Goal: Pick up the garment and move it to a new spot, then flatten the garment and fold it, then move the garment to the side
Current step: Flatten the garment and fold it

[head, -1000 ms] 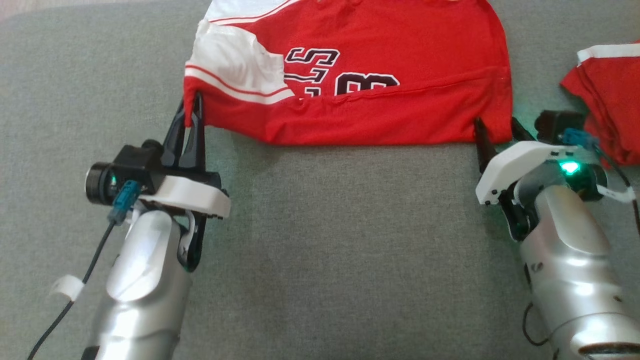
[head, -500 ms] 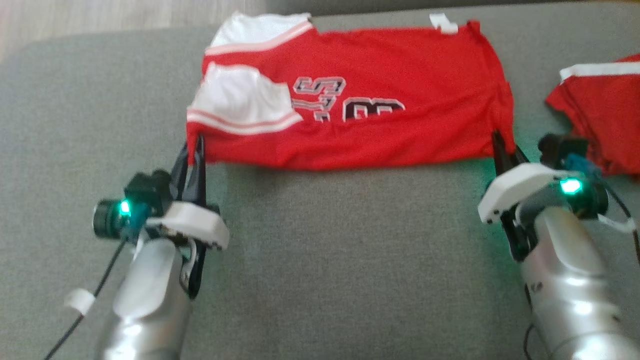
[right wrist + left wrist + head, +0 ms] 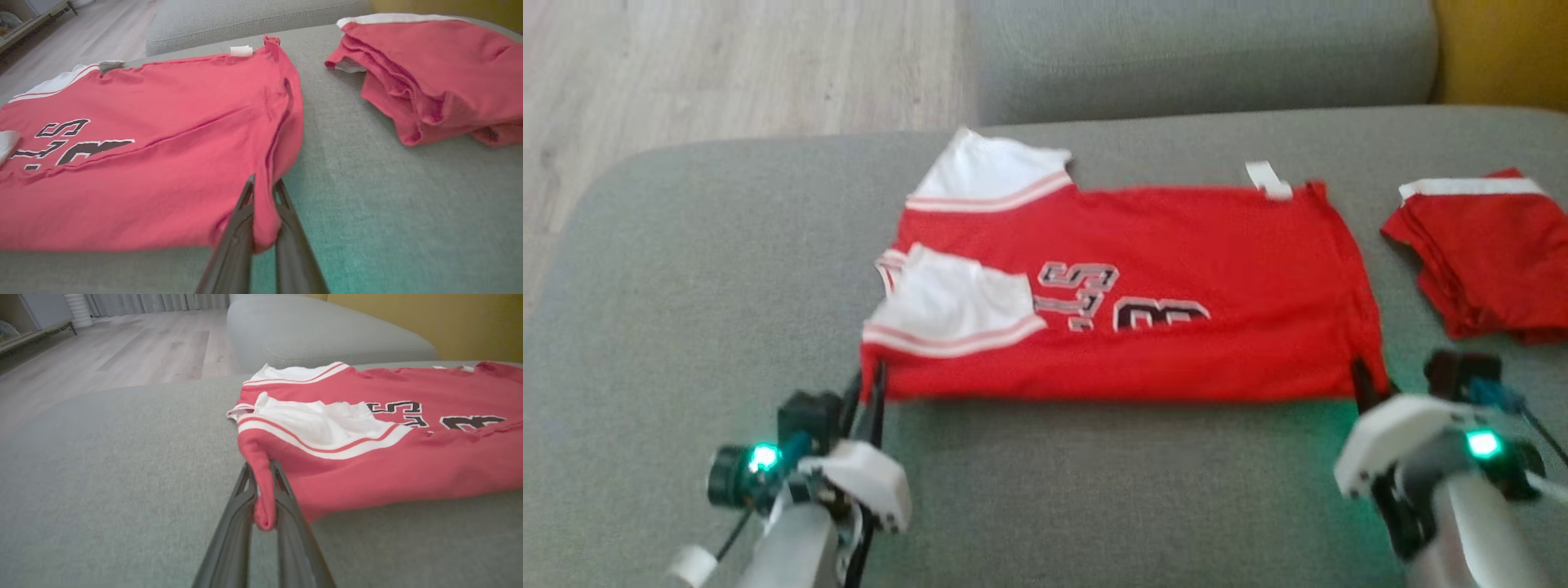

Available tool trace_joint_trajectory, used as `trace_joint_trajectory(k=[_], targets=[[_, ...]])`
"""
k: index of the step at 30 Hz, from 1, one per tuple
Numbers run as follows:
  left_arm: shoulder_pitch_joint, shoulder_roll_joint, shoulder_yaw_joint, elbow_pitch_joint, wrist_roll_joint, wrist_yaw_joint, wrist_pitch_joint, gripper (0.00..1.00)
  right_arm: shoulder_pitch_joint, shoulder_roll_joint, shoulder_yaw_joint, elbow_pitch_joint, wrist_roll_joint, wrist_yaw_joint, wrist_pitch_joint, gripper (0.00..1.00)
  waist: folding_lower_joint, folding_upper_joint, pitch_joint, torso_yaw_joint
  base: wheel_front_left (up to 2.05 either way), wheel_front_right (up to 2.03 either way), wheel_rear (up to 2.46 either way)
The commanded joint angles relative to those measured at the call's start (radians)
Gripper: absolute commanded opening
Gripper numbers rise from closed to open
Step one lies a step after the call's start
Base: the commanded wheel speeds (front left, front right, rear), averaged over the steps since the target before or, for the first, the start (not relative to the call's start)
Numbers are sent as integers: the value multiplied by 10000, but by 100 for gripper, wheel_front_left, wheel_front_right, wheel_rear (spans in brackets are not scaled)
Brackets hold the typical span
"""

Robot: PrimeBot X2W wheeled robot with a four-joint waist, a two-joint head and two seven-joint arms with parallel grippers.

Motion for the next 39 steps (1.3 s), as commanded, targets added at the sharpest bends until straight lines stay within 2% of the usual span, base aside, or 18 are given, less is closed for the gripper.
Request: trace_joint_trajectory(k=[1, 4, 5, 11, 18, 19, 20, 21, 23, 29, 30, 33, 36, 39], targets=[[28, 288, 187, -401, 10, -82, 88, 0, 323, -14, 54, -928, 144, -7, 312, 0, 2, -1, -179, 78, 0, 0, 0], [395, 349, 46, -740, 12, -147, 302, 0, 1210, -14, -91, -2134, 97, -7, 899, 0, 2, -1, -284, 137, 0, 0, 0], [395, 349, 46, -740, 12, -147, 302, 0, 1210, -14, -91, -2134, 97, -7, 899, 0, 2, -1, -284, 137, 0, 0, 0], [1043, 399, -21, -1592, -144, -90, 771, 0, 2615, -14, -244, -4161, 807, -7, 1778, 0, 2, -1, -311, 86, 0, 0, 0], [1404, 440, -14, -2350, -269, 90, 947, 0, 2874, -14, -423, -4456, 1484, -7, 1285, 0, 2, -1, -159, 14, 0, 0, 0], [1430, 438, -14, -2418, -285, 113, 950, 0, 2845, -14, -464, -4424, 1499, -7, 1128, 41, 2, -1, -130, 9, 0, 0, 0], [1453, 424, -7, -2479, -320, 131, 946, 4, 2814, -14, -527, -4376, 1539, -7, 973, 100, 2, -1, -102, 5, 0, 0, 0], [1469, 409, -8, -2526, -348, 147, 946, 25, 2767, -14, -547, -4357, 1557, -7, 771, 100, 2, -1, -75, 0, 0, 0, 0], [1494, 379, 30, -2614, -404, 231, 880, 100, 2630, -14, -606, -4352, 1592, -7, 294, 100, 2, -1, -22, -32, 0, 0, 0], [1389, 303, 414, -3040, -639, 617, 81, 100, 2159, -14, -130, -4668, 1738, -7, -1550, 100, 2, -1, 244, -235, 0, 0, 0], [1250, 280, 536, -3342, -742, 579, -328, 100, 2080, -14, 165, -4719, 1776, -7, -2092, 100, 2, -1, 369, -351, 0, 0, 0], [956, 284, 677, -4006, -807, 382, -692, 100, 1950, -14, 552, -4720, 1916, -7, -2721, 100, 2, -1, 641, -570, 0, 0, 0], [564, 320, 794, -4697, -848, 72, -789, 100, 1728, -14, 838, -4668, 2017, -7, -3049, 100, 2, -1, 1001, -861, 0, 0, 0], [-77, 595, 819, -5057, -760, -264, -805, 100, 1408, -14, 1102, -4655, 2087, -7, -3262, 100, 2, -1, 1451, -1250, 0, 0, 0]])
